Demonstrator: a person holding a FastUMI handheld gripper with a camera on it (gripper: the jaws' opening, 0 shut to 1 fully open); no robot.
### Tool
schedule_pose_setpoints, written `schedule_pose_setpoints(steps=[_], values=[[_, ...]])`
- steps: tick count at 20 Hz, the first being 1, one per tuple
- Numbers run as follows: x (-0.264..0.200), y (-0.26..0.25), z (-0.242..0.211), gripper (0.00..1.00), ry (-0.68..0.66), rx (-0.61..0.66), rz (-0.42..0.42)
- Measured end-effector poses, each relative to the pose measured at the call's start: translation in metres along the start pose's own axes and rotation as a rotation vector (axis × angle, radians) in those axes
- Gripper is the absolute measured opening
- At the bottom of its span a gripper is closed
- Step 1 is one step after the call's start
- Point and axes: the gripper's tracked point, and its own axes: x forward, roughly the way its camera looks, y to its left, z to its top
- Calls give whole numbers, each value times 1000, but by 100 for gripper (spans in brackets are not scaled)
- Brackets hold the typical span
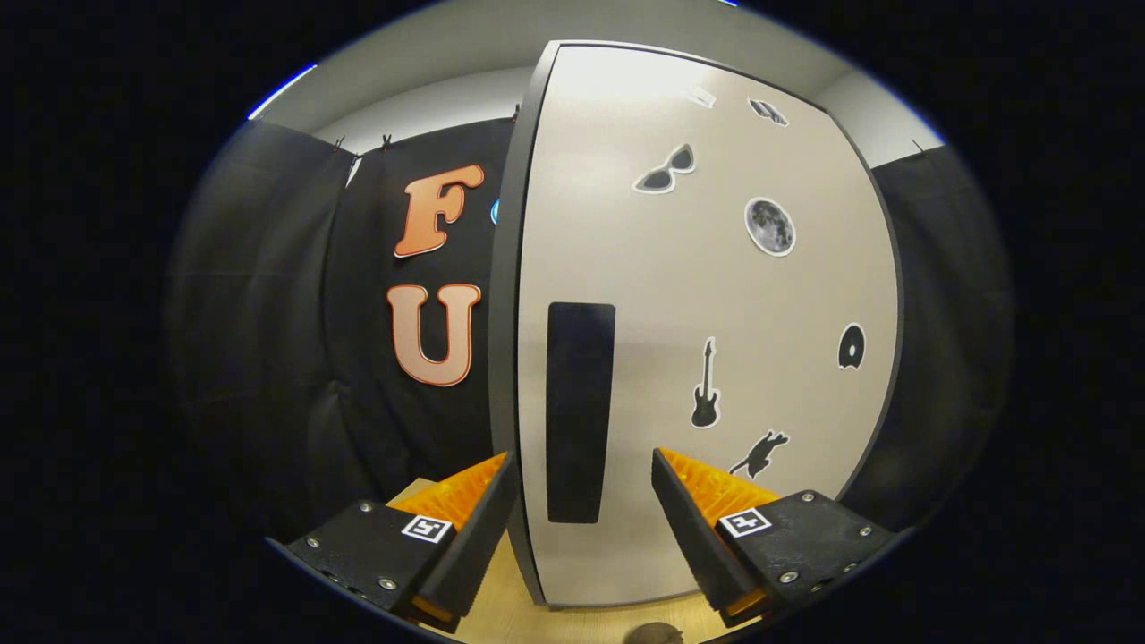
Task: Open the shoe cabinet door, grab the shoes and put them into the shoe cabinet, then close the shoe cabinet door.
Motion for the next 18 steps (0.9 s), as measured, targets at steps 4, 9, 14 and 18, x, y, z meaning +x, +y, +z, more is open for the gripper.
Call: schedule_pose_setpoints(steps=[4,9,14,18], values=[[11,2,-2,77,-6,-3,4],[12,5,-2,38,-7,21,9],[8,5,-4,33,8,34,13],[-2,2,-5,30,20,45,5]])
